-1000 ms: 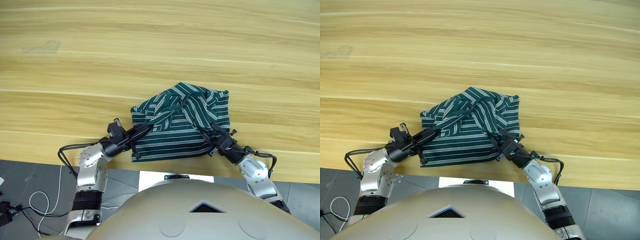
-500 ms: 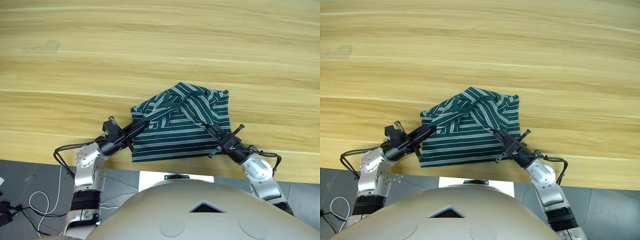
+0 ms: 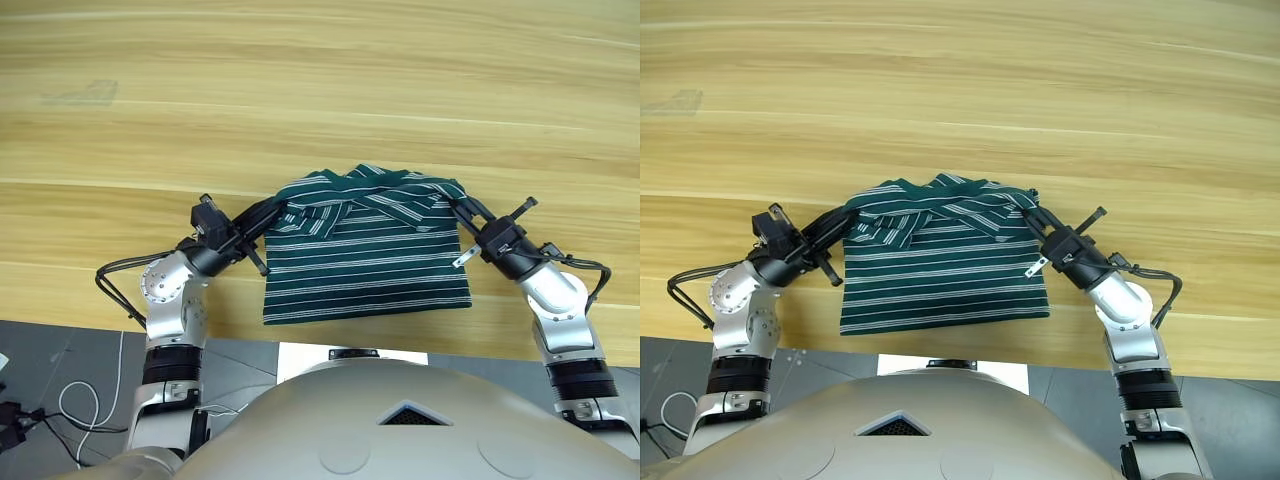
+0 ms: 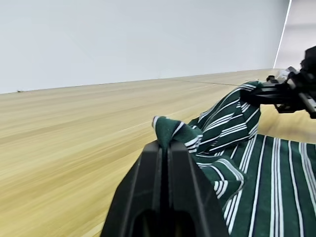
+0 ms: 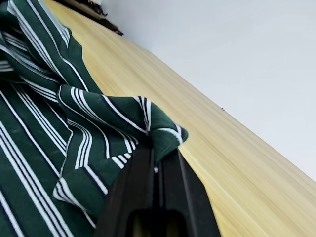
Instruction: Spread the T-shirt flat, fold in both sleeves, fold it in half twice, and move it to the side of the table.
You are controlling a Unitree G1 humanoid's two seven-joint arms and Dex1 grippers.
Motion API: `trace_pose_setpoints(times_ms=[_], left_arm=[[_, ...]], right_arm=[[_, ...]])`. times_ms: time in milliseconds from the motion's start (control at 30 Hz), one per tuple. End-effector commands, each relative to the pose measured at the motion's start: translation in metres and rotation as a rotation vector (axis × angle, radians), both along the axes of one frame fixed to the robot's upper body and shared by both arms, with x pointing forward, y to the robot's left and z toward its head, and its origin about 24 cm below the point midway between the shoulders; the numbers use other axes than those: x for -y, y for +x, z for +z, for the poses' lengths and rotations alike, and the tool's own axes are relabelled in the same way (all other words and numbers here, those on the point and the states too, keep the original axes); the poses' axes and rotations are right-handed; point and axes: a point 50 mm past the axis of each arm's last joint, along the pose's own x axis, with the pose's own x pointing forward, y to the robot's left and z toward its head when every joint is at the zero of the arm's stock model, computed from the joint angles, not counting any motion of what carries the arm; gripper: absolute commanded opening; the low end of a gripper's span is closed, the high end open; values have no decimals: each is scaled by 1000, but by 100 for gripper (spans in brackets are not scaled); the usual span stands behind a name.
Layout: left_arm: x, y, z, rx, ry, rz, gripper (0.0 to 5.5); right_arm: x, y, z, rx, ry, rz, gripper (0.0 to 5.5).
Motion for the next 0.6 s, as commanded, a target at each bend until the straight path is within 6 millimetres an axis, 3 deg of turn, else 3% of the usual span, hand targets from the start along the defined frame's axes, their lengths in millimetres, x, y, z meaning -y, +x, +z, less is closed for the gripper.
trace_pose_setpoints(times_ms=[33,100,233,400,467,533,600], left_arm=[[-7,-22,10,18,0,-65,0],[-13,-40,7,-8,33,-103,0],[-22,-64,-3,-67,120,-107,0],[-36,-53,-13,-94,279,-130,0],[-41,-41,-15,-93,313,-126,0],[-40,-6,-14,-75,315,-117,0],[-31,74,2,-9,325,65,0]], right_arm=[[8,-37,3,-108,22,175,3],[24,-53,9,-160,38,220,3],[44,-53,21,-159,142,184,3],[43,-30,22,-160,187,216,3],[37,-21,18,-172,166,239,3],[24,4,11,-173,146,262,3],[10,81,16,-118,153,91,3]])
